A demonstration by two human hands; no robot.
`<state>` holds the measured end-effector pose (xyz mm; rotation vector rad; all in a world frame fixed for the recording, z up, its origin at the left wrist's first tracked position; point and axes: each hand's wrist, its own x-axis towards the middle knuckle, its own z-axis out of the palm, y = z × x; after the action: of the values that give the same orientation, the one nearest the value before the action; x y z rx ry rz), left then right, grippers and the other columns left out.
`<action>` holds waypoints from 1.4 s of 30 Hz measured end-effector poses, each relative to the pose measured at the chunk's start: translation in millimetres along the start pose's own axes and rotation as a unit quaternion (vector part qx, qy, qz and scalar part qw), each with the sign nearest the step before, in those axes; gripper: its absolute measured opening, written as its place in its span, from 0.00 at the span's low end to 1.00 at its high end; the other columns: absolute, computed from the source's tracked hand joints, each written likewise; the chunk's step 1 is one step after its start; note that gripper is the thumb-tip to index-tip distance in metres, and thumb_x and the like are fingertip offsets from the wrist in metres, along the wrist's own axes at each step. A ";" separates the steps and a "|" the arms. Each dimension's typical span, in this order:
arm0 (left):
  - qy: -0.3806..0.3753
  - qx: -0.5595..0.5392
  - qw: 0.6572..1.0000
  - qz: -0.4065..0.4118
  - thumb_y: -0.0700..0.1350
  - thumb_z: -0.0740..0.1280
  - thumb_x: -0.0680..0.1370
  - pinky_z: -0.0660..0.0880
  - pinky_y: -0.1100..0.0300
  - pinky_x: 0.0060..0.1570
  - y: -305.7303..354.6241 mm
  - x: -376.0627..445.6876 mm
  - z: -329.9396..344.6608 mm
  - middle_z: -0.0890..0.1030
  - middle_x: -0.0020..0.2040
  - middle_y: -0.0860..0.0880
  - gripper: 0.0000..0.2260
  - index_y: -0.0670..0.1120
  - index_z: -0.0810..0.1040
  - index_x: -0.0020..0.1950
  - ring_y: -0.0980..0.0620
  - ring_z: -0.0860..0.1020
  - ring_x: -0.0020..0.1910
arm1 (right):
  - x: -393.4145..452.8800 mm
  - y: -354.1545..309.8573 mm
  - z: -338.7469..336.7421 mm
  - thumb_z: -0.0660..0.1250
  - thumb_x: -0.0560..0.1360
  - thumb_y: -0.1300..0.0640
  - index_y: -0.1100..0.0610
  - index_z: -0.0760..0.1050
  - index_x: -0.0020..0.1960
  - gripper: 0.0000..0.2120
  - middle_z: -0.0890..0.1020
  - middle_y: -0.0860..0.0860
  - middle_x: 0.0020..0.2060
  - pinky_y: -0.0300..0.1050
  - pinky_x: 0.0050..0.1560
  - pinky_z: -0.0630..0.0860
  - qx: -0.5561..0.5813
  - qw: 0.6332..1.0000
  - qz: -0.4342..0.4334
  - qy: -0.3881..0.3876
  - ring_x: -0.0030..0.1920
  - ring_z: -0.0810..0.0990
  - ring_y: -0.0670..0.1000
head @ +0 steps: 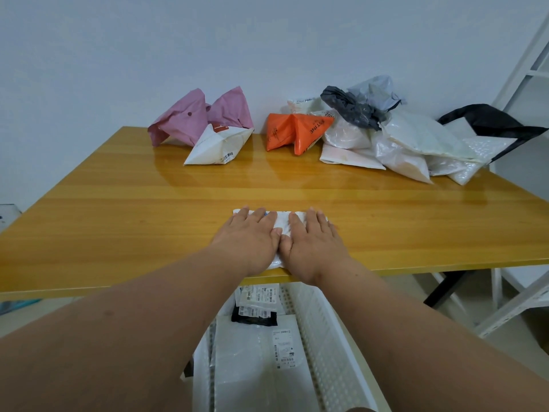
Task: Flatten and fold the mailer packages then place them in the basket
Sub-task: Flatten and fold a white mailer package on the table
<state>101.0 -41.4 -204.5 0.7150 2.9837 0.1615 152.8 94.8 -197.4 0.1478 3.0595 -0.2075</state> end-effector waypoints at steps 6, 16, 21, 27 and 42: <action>-0.008 -0.013 1.000 -0.019 0.56 0.42 0.84 0.45 0.45 0.77 4.2 -6.0 -6.2 0.48 0.81 0.52 0.24 0.54 0.48 0.80 0.40 0.44 0.79 | 1.8 -0.5 -1.2 0.42 0.82 0.43 0.52 0.45 0.80 0.29 0.45 0.60 0.79 0.56 0.77 0.41 -0.006 1.000 -0.002 -0.008 0.79 0.42 0.59; -0.005 -0.008 1.000 -0.016 0.56 0.42 0.84 0.45 0.46 0.77 3.9 -5.9 -5.4 0.49 0.81 0.51 0.24 0.53 0.47 0.80 0.40 0.46 0.79 | 0.7 0.2 -0.2 0.42 0.82 0.43 0.52 0.46 0.80 0.29 0.47 0.61 0.79 0.56 0.77 0.42 -0.007 1.000 -0.009 -0.002 0.79 0.43 0.58; -0.008 -0.011 1.000 -0.017 0.56 0.41 0.84 0.45 0.46 0.77 3.8 -5.9 -5.2 0.47 0.81 0.51 0.25 0.52 0.45 0.80 0.41 0.44 0.79 | 0.5 0.3 -0.7 0.42 0.82 0.44 0.52 0.46 0.80 0.29 0.46 0.60 0.79 0.55 0.78 0.42 -0.004 1.000 -0.011 -0.003 0.79 0.43 0.57; 0.002 -0.021 1.000 -0.009 0.56 0.42 0.84 0.42 0.47 0.77 2.6 -6.0 -4.2 0.44 0.81 0.50 0.26 0.49 0.41 0.80 0.46 0.41 0.79 | 1.0 1.8 0.6 0.42 0.82 0.43 0.52 0.45 0.80 0.29 0.44 0.57 0.79 0.56 0.77 0.41 0.006 1.000 -0.017 0.006 0.79 0.42 0.57; -0.018 0.021 0.997 0.067 0.78 0.41 0.67 0.46 0.44 0.76 -18.6 -56.9 -20.0 0.47 0.80 0.52 0.48 0.51 0.50 0.80 0.46 0.52 0.78 | -38.1 17.2 -3.7 0.48 0.79 0.33 0.47 0.59 0.76 0.30 0.64 0.49 0.75 0.56 0.75 0.53 -0.007 0.991 -0.122 0.053 0.75 0.60 0.52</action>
<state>141.4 -85.5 -184.4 0.9139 2.9122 0.0924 192.2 108.8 -193.0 -0.2245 3.1785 -0.1961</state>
